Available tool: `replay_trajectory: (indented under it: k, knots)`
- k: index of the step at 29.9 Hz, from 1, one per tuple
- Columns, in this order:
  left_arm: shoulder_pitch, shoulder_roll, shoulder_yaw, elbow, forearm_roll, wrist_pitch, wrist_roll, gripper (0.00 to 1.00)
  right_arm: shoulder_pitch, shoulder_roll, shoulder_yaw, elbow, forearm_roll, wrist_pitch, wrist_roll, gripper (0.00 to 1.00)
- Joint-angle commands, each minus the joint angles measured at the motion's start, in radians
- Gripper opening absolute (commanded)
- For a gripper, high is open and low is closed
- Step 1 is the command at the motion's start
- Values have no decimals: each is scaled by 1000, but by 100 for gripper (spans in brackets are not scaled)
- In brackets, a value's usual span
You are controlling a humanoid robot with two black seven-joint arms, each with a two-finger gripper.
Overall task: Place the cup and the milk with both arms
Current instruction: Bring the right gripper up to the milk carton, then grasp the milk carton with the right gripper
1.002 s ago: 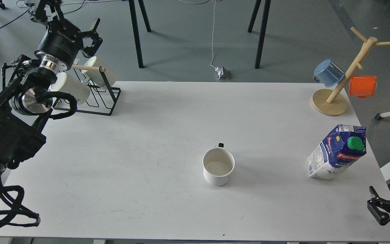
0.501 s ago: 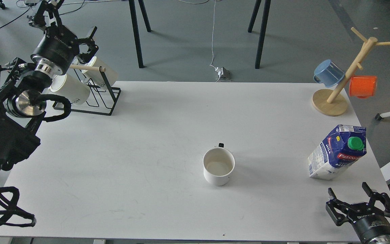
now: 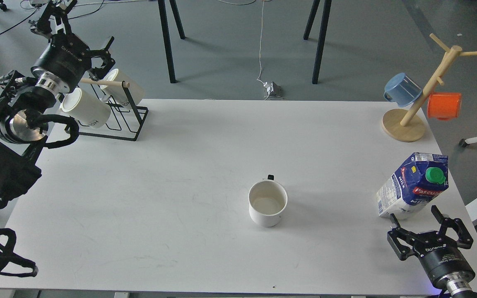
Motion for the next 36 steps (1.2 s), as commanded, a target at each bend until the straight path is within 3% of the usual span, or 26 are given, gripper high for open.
replay_trajectory:
  k: [1,7,13,36]
  knots:
    - [0,7,0,0,1,0,0,100,1,2,3,0,0,0,9,99]
    - [2,18,2,0,1,0,0,100,15,3,3,-3,0,0,12,98]
    - [14,21,2,0,1,0,0,100,38,10,3,-10,-2,0,53,97]
    - [14,21,0,0,2,0,9,100,129,40,-33,-59,-17,0,55,94]
